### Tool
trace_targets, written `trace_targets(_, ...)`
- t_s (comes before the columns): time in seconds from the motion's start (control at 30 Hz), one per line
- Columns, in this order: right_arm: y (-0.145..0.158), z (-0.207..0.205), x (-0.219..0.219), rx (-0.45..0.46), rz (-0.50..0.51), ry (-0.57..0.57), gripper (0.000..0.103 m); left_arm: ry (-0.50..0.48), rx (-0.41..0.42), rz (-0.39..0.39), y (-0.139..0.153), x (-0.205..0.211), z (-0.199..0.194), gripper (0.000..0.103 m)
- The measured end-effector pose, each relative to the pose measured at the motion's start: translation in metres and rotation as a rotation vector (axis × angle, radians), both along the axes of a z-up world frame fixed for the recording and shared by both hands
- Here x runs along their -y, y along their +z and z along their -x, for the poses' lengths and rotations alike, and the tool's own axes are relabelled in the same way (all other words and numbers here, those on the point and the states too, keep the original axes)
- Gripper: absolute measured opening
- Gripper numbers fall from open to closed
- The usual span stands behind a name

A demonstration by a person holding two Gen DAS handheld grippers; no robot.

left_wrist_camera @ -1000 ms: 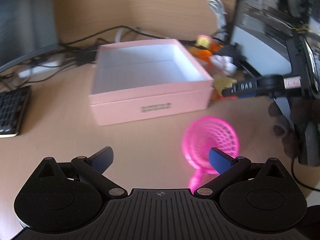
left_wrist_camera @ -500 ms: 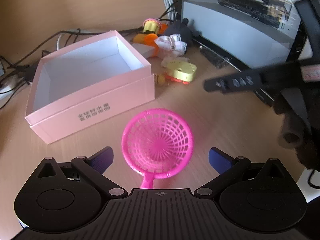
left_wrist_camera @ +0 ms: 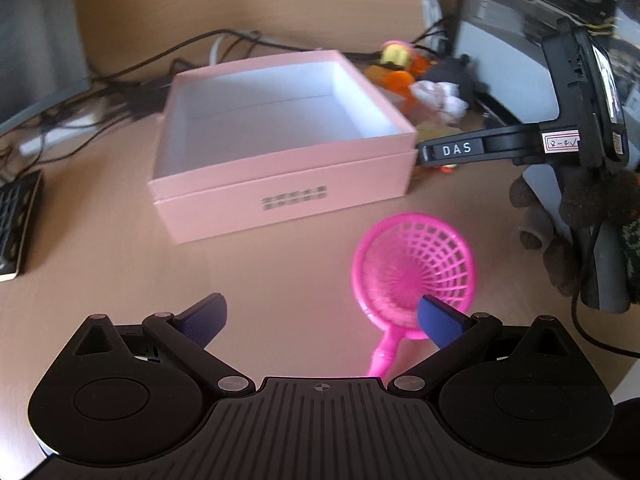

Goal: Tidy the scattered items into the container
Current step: 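Grasp the yellow cartoon keychain with the right gripper while the left holds the net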

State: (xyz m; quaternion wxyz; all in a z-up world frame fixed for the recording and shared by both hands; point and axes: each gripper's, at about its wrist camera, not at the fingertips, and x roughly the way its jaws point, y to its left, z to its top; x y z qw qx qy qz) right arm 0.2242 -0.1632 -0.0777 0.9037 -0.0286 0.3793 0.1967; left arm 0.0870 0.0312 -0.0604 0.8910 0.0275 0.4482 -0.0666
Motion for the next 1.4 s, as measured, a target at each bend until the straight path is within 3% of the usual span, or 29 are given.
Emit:
trace_targets(0.2,-0.002,-0.003,-0.004,0.014,0.013,0.026,0.067,0.033,0.000,0.002,0.001,-0.004,0.004,0.103)
trace_targets(0.27,0.001,0.001,-0.002,0.028,0.016,0.033,0.058,0.028,0.002,0.003,0.001,-0.003,0.003,0.103)
trace_targets(0.3,0.003,0.003,-0.001,0.033,0.013,0.035,0.040,0.023,0.003,0.005,0.001,-0.002,0.003,0.103)
trace_targets(0.67,0.010,0.035,0.020,0.009,0.046,0.009,0.039,-0.067,0.012,0.028,0.001,0.017,0.003,0.103)
trace_targets(1.17,0.019,0.097,0.055,0.049,0.177,-0.083,0.038,-0.218,0.015,0.055,-0.004,0.045,0.009,0.103)
trace_targets(1.4,0.016,0.116,0.066,0.023,0.195,-0.119,0.039,-0.286,0.039,0.028,-0.003,0.055,0.012,0.103)
